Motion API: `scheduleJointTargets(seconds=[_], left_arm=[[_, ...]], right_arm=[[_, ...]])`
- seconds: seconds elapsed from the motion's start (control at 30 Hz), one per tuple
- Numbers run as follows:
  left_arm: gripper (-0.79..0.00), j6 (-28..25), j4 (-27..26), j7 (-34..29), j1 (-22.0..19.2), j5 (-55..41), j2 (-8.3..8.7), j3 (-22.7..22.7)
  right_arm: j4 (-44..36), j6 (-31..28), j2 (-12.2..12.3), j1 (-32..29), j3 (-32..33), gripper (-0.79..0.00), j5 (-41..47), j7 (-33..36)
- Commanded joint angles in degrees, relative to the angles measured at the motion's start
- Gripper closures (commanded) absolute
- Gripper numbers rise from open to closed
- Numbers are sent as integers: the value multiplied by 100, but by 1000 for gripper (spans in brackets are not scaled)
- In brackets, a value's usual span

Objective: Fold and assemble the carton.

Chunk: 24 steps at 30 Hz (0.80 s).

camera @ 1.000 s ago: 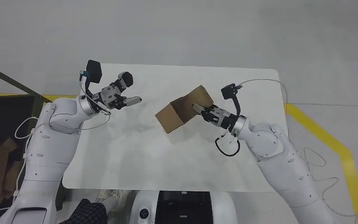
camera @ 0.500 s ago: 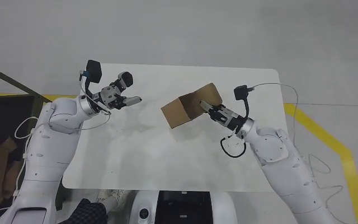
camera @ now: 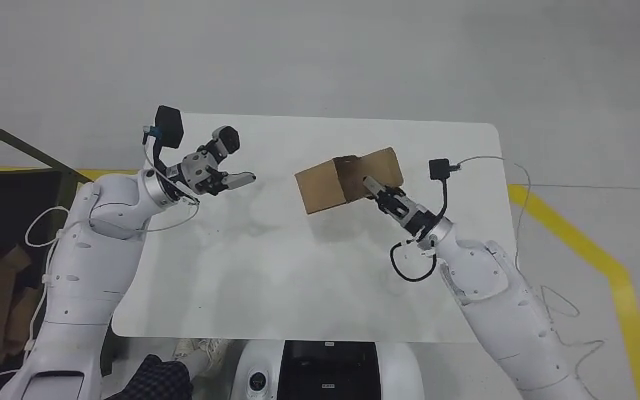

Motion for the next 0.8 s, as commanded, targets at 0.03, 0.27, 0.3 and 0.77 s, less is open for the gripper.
scheduleJointTargets(seconds=[0.03,0.27,0.3,0.77], left_arm=[[-785,-4,-191,255,16,197,-13,157],[-785,-4,-394,611,10,442,25,667],[-785,-4,-417,653,1,442,37,757],[-785,-4,-615,2051,-416,1912,469,2058]], right_arm=[[5,144,-39,-76,-31,0,490,-108],[-18,121,-101,-349,-7,0,1470,-265],[-10,87,-107,-381,4,0,1623,-237],[-52,129,-130,-538,137,0,1825,-49]])
